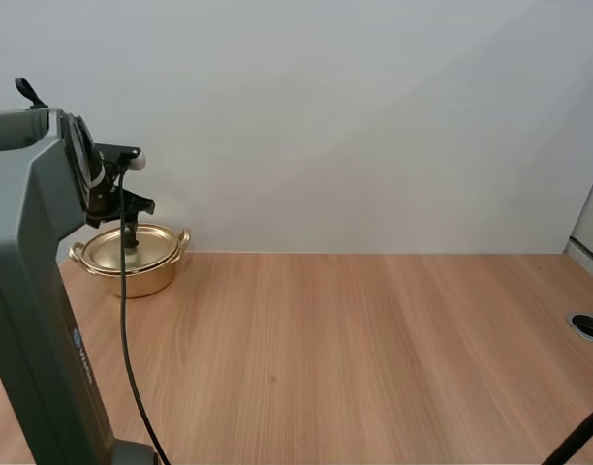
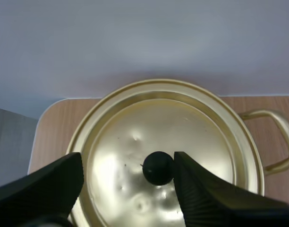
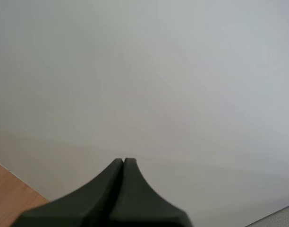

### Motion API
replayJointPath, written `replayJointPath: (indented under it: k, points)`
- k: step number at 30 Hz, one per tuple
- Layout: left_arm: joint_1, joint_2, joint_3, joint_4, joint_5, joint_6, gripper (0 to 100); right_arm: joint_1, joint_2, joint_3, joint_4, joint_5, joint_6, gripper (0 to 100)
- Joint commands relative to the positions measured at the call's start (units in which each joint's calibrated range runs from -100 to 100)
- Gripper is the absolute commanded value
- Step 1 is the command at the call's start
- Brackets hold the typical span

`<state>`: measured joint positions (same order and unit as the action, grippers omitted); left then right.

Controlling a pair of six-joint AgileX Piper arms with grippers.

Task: Open the pot, put the car inside, and close it

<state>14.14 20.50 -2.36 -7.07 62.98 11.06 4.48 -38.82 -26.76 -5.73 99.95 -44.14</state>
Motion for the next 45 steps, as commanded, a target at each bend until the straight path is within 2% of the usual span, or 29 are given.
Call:
replayJointPath:
  k: [1, 4, 10, 13, 17, 23, 26, 31, 34, 39, 41, 43, 45]
  points:
    - [0.07, -3.8, 0.0, -1.5, -0.2, -3.1, 92, -0.1, 0.0, 0.0, -0.1, 0.0, 2.5, 0]
    - [0.07, -9.6, 0.0, -6.3, 0.0, -1.4, 92, -0.1, 0.0, 0.0, -0.1, 0.0, 5.0, 0]
    - [0.07, -24.1, 1.5, -21.6, 0.5, 6.4, 92, -0.1, 0.0, 0.4, 0.3, 0.0, 5.2, 0]
    - [0.07, -32.9, 6.2, -28.1, -0.8, 9.7, 92, -0.1, 0.0, 3.6, 1.8, -0.7, 5.2, 0]
    - [0.07, -47.9, 18.7, -34.8, -8.2, 15.3, 92, -0.1, 0.0, 9.8, 6.5, -4.8, 5.2, 0]
    - [0.07, -72.5, 40.0, -35.6, -24.5, 16.3, 92, -0.1, -2.4, 24.4, 15.6, -17.4, 5.2, 0]
    - [0.07, -83.5, 49.3, -35.9, -27.9, 16.3, 92, -0.1, -4.7, 34.3, 17.6, -31.2, 5.0, 0]
    - [0.07, -98.4, 59.4, -35.9, -25.6, 16.3, 92, -0.1, -9.5, 53.4, 17.0, -56.0, 4.8, 0]
    - [0.07, -104.6, 63.1, -35.9, -18.8, 16.2, 92, -0.1, -12.5, 63.7, 16.0, -67.8, 4.8, 0]
    - [0.07, -111.0, 65.9, -36.0, -11.8, 14.3, 92, -0.1, -20.0, 78.8, 15.3, -80.3, 5.1, 0]
    - [-1.0, -110.6, 66.0, -35.9, -11.8, 12.8, 92, -0.1, -24.2, 84.3, 15.3, -81.0, 6.1, 0]
    - [-3.98, -109.0, 66.0, -35.0, -12.5, 12.8, 92, -1.1, -28.6, 88.9, 15.3, -79.7, 8.1, 0]
    - [-7.24, -108.4, 66.0, -33.2, -13.9, 12.5, 92, -4.0, -31.3, 91.8, 15.3, -75.6, 9.9, 0]
